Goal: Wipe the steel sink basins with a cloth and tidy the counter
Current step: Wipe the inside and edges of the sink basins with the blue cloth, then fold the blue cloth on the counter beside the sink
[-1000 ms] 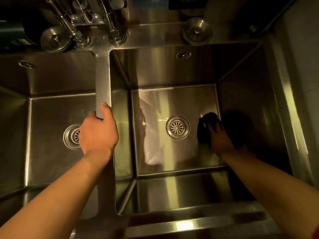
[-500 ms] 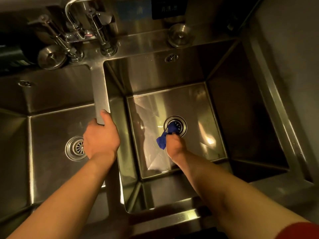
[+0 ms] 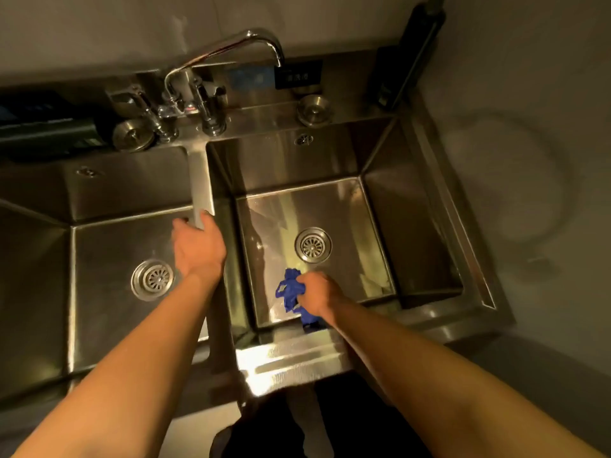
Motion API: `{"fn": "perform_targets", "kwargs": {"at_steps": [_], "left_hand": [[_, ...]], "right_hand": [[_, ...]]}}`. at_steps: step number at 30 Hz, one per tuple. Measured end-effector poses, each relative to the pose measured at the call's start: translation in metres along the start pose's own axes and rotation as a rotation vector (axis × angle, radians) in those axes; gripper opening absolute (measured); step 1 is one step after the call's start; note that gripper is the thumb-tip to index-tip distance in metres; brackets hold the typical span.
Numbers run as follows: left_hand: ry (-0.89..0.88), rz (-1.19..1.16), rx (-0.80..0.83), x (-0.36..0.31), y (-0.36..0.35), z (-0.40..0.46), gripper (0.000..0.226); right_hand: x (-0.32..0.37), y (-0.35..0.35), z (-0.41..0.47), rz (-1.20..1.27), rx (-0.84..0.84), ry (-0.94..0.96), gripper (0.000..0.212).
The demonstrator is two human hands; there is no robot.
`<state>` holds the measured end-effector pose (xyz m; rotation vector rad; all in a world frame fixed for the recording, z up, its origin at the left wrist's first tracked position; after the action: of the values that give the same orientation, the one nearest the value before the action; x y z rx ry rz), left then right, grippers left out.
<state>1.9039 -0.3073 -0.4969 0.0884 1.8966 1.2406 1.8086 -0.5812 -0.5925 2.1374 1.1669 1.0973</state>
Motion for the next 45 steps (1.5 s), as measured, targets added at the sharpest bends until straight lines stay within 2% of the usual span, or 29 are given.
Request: {"fn": "perform_targets", "kwargs": {"at_steps": [4,8,11,16,19,22,27,34,36,41,45], "left_hand": [[-0.053,-0.026,0.033,-0.004,0.009,-0.012,0.057],[-0.207,0.040,0.094,-0.007,0.019,-0.044,0.053],[-0.274,0.116,0.146,0.002,0.033,-0.078,0.055],[-0.392,0.203,0.184,0.005,0.065,-0.130,0.053],[-0.392,0.153,0.222,0.001,0.089,-0.146,0.052],[-0.408,0.065,0.262,-0.013,0.114,-0.161,0.061],[-0.613,0.031,0.174,-0.057,0.168,-0.176,0.081],[-0.719,-0.140,0.029,-0.103,0.248,-0.174,0.104],[-0.735,-0.165,0.001,-0.104,0.271,-0.169,0.101],[-0.722,-0.193,-0.089,-0.076,0.332,-0.151,0.071],[-0.717,-0.130,-0.152,-0.041,0.389,-0.126,0.053]], "right_hand": [[-0.004,0.032,-0.036,0.023,-0.029,0.016,0.043],[0.000,0.059,-0.056,-0.026,-0.022,0.120,0.027],[0.014,0.082,-0.070,-0.085,-0.033,0.221,0.033],[0.054,0.133,-0.094,-0.219,-0.180,0.458,0.042],[0.084,0.161,-0.105,-0.241,-0.226,0.544,0.041],[0.115,0.191,-0.120,-0.243,-0.299,0.629,0.039],[0.174,0.231,-0.166,-0.244,-0.438,0.813,0.046],[0.252,0.249,-0.247,-0.272,-0.559,1.039,0.051],[0.272,0.246,-0.267,-0.270,-0.585,1.080,0.050],[0.328,0.218,-0.321,-0.272,-0.652,1.210,0.052],[0.377,0.186,-0.356,-0.264,-0.667,1.296,0.054]]}}
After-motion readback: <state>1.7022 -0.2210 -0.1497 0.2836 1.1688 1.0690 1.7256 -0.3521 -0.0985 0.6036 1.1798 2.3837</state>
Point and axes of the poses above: each hand's wrist, its own z-axis towards the middle knuckle, its own y-axis out of the back of the hand, x = y × z, the point moved 10 cm from there along z, towards the middle knuckle, and after that the axes turned 10 degrees about -x, right-handed, at the moved point
